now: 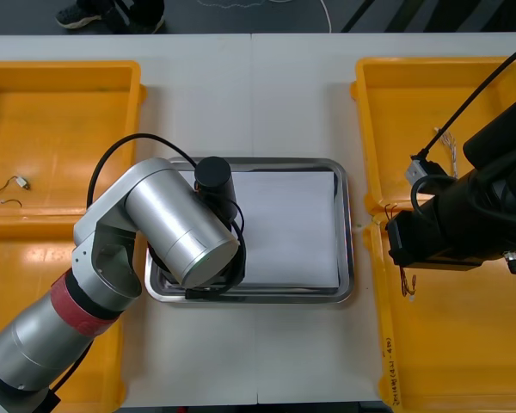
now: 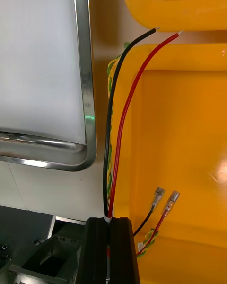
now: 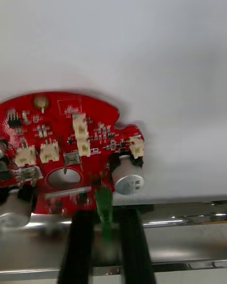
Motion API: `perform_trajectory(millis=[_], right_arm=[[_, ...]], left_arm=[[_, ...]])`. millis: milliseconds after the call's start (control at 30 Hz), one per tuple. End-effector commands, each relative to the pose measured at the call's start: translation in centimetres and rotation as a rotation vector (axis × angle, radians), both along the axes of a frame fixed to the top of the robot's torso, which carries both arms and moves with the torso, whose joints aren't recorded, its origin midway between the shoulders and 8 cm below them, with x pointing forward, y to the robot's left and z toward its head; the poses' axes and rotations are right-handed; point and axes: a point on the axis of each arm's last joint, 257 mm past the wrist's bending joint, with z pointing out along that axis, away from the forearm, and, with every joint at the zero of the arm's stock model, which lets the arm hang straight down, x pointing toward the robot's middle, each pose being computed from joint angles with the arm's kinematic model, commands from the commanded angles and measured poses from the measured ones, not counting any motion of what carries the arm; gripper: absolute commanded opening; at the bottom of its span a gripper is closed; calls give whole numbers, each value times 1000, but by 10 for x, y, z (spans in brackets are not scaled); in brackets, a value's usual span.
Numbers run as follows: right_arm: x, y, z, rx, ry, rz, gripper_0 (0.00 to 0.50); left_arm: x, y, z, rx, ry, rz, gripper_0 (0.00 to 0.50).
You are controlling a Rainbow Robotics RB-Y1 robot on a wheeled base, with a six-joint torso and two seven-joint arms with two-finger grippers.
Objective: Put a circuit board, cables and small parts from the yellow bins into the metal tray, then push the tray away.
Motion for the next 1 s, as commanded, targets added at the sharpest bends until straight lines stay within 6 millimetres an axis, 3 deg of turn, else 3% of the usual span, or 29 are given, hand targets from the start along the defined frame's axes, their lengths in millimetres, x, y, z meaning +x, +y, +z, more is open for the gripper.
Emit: perform_trajectory(millis=[33, 67, 367, 667, 833, 1000], right_arm=[[3, -9, 7, -32, -15, -5, 0], [3, -8, 7, -33, -15, -4, 0], [4, -8, 7, -34, -18, -1, 0], [4, -9, 7, -37, -20, 8, 0], [5, -9, 8, -42, -27, 15, 0], [6, -9, 8, -44, -31, 21, 0]], left_arm=[[-4, -17, 0, -15, -13, -57, 470], [-4, -17, 0, -16, -14, -56, 500], [-2, -3, 26, -7, -56, -33, 500], [7, 11, 70, -40, -171, -37, 500], [13, 15, 110, -101, -267, -44, 500], [12, 26, 135, -122, -326, -60, 500]])
